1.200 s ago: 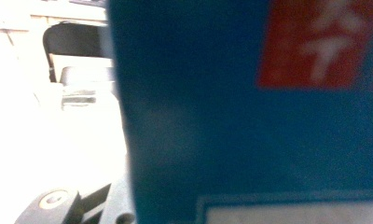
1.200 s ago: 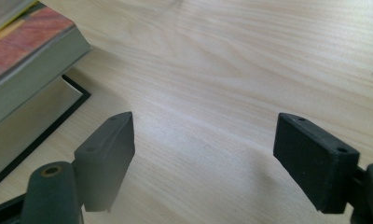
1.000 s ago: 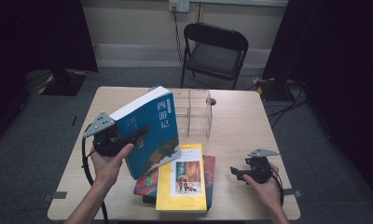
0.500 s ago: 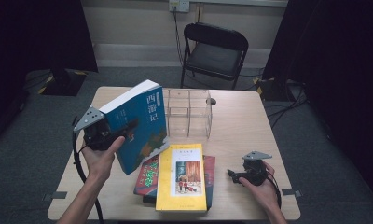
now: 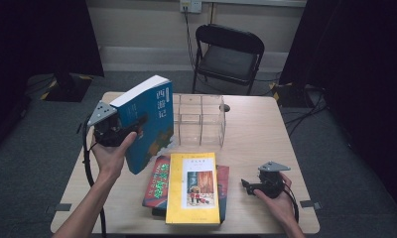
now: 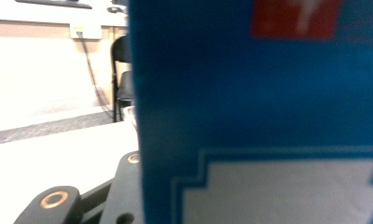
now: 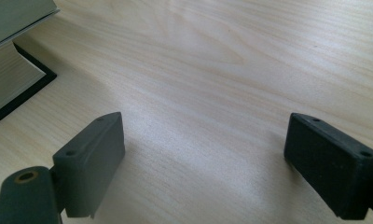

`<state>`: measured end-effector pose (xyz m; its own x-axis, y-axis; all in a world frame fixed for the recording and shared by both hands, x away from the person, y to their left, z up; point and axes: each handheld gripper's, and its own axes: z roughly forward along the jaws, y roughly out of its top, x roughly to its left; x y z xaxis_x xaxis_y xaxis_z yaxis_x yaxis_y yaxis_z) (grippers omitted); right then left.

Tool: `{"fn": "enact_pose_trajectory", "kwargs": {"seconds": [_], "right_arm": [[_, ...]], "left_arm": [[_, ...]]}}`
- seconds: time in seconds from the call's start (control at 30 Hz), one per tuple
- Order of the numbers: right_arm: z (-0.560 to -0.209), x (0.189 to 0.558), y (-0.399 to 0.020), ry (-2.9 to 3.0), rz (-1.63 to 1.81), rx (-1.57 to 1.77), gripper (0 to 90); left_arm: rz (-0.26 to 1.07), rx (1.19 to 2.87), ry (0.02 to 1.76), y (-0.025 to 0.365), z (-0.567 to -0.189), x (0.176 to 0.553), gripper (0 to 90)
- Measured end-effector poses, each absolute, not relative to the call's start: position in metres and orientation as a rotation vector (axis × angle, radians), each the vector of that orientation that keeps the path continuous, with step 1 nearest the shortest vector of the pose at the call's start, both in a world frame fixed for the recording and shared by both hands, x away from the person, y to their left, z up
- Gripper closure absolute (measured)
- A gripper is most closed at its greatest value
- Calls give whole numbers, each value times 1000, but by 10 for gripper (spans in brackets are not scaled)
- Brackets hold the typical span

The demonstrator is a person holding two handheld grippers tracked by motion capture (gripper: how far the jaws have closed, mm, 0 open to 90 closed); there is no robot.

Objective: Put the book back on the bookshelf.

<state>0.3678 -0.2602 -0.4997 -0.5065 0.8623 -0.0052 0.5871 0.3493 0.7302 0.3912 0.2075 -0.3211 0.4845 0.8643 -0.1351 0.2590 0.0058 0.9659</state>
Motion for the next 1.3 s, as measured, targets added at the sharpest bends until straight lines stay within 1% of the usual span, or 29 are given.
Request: {"fn": "enact_pose_trajectory", "kwargs": {"seconds": [0.1,0.27,0.43,0.6,0.8,0.9,1.03,1.3], "right_arm": [[-500,368,-260,2227,962,1272,119],[-500,368,-260,2227,963,1272,119],[-500,368,-260,2227,962,1272,119],[-500,368,-260,2227,962,1271,120],[-500,368,-260,2228,963,1271,120],[-500,368,-260,2228,963,1271,120],[-500,368,-260,2228,963,1271,120],[-500,368,-260,2227,962,1270,120]], "left_arm": [[661,1516,1031,203,-325,398,619],[658,1508,1053,197,-329,411,620],[681,1516,1069,188,-330,422,619],[731,1524,1070,180,-333,427,620],[731,1513,1079,176,-337,437,620],[725,1509,1087,174,-343,443,619],[757,1507,1075,169,-351,448,619],[760,1559,1050,164,-374,450,619]]}}
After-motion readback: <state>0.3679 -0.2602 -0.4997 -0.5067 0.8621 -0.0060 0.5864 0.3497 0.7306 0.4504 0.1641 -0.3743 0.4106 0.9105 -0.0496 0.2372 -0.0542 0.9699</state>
